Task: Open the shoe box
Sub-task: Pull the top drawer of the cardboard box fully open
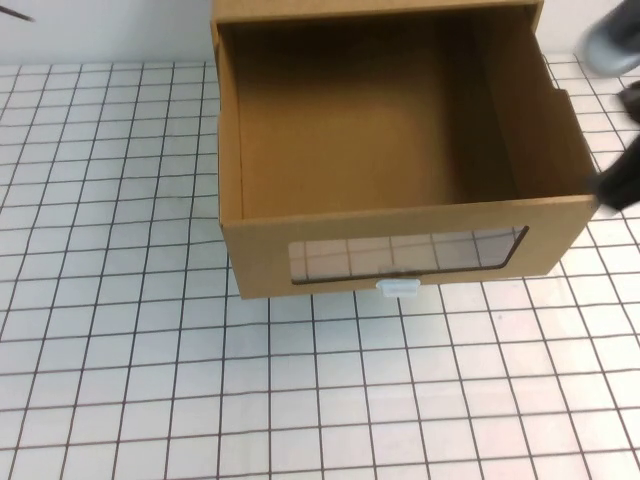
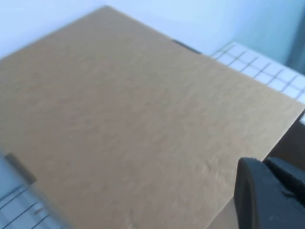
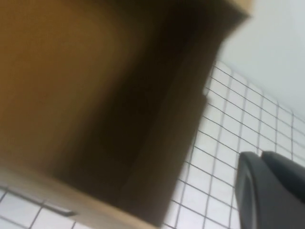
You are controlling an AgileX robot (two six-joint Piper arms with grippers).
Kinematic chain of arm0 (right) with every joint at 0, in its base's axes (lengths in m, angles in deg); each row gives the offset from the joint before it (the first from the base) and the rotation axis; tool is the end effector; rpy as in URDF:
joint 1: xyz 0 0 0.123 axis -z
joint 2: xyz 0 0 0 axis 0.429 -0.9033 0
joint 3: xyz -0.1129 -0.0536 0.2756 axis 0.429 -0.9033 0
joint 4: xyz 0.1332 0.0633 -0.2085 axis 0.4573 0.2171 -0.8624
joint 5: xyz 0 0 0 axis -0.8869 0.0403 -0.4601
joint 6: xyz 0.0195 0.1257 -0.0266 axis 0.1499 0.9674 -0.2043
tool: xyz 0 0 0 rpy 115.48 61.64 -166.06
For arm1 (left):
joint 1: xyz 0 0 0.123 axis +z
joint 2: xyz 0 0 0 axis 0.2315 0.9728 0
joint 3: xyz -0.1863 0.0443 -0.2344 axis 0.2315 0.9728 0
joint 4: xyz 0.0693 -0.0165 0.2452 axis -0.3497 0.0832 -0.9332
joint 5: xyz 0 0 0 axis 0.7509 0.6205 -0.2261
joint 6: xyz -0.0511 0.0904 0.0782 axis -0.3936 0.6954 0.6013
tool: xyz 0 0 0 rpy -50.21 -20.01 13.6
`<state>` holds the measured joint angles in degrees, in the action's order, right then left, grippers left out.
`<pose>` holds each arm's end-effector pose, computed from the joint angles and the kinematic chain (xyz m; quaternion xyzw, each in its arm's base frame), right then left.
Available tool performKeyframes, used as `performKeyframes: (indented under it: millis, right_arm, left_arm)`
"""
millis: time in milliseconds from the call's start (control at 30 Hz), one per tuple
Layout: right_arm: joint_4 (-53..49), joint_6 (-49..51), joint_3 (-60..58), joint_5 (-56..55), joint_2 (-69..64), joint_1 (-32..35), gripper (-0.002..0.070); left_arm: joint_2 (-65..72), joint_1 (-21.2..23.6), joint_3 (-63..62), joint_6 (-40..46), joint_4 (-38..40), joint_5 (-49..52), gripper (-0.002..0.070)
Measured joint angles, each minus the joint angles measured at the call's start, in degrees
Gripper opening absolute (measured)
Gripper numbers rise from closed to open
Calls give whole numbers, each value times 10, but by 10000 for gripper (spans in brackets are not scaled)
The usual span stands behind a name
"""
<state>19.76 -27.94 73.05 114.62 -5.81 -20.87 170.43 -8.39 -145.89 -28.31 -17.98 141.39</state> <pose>0.2200 0.1247 0.4052 -0.2497 0.8175 -0.0892 0.5112 0.3782 -0.1990 0.5234 0.3405 0.7743 -0.1853 0.5002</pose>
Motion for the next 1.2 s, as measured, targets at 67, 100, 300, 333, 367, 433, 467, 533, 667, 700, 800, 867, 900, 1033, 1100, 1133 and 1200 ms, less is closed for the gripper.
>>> performKeyframes:
  millis: [67, 100, 300, 333, 367, 433, 467, 533, 667, 700, 800, 867, 900, 1033, 1100, 1133, 1200]
  right_arm:
    - [37, -17, 0, -16, 16, 57, -13]
    - [60, -28, 0, -22, 22, 85, -13]
    - [220, -125, 0, -46, 51, 224, -13]
    - [239, -138, -5, -55, 57, 238, -13]
    - [257, -149, -12, -70, 67, 253, -13]
    - [280, -159, -35, -107, 88, 275, -13]
    - [286, -160, -52, -128, 102, 281, -13]
    - [301, -162, -89, -165, 131, 287, -13]
    - [335, -164, -186, -249, 198, 290, -13]
    - [340, -164, -212, -272, 214, 290, -13]
    - [345, -160, -284, -332, 255, 290, -13]
    - [349, -148, -327, -363, 279, 290, -13]
    - [350, -144, -349, -379, 291, 290, -13]
    - [365, -139, -423, -438, 331, 290, -13]
    - [377, -138, -451, -473, 348, 291, -13]
    - [381, -138, -460, -490, 353, 291, -13]
    - [386, -138, -473, -517, 360, 291, -13]
  left_arm:
    - [-28, 0, 25, -5, -29, 2, -3]
    - [-44, 0, 40, -6, -40, 2, -3]
    - [-150, 0, 158, -7, -85, -6, -3]
    - [-173, 0, 183, -7, -93, -19, -3]
    - [-198, 0, 217, -7, -99, -38, -3]
    - [-249, 0, 297, -7, -105, -79, -3]
    - [-280, 0, 343, -5, -106, -107, -3]
    - [-341, 0, 435, -2, -107, -164, -3]
    - [-485, 0, 649, 8, -107, -313, -3]
    - [-521, 0, 707, 10, -107, -355, -3]
    - [-620, 0, 877, 12, -107, -473, -3]
    - [-681, 0, 973, 12, -107, -534, -3]
    - [-714, 0, 1024, 13, -106, -563, -3]
    - [-845, 0, 1193, 13, -101, -649, -3]
    - [-902, 0, 1268, 14, -100, -684, -3]
    - [-932, 0, 1302, 14, -100, -697, -3]
    - [-982, 0, 1359, 12, -96, -714, -3]
